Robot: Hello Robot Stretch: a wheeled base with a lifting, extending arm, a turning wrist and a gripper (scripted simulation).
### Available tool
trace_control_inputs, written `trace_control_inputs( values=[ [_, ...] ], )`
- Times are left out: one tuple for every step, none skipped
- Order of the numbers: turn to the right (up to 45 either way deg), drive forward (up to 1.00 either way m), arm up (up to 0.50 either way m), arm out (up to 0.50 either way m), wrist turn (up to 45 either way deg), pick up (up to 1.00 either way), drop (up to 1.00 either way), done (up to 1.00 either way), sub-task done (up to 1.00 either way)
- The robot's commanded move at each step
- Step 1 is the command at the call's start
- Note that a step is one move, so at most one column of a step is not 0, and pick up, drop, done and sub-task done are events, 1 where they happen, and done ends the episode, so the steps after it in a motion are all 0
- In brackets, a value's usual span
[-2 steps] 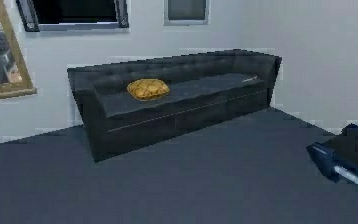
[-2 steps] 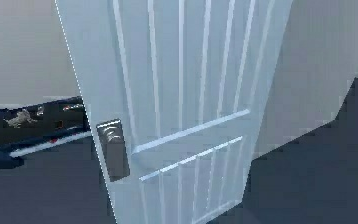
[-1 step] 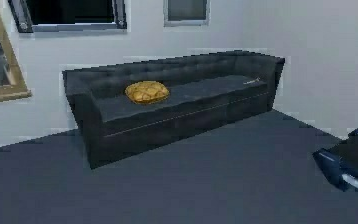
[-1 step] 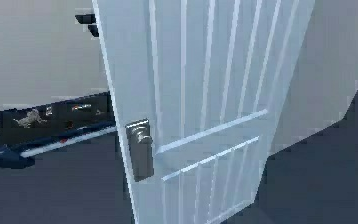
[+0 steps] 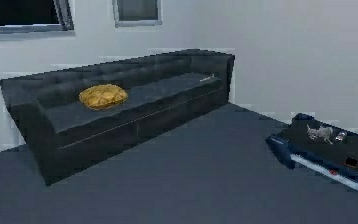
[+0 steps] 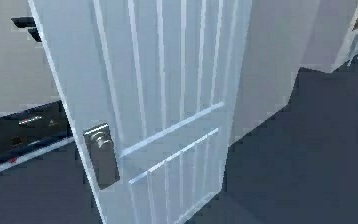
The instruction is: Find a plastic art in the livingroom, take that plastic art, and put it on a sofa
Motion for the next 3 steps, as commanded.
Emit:
trace_control_inputs(
  values=[
    [0.0, 0.5, 0.0, 0.0, 0.0, 0.0, 0.0, 0.0, 0.0],
    [45.0, 0.0, 0.0, 0.0, 0.0, 0.0, 0.0, 0.0, 0.0],
    [3.0, 0.0, 0.0, 0.0, 0.0, 0.0, 0.0, 0.0, 0.0]
  ],
)
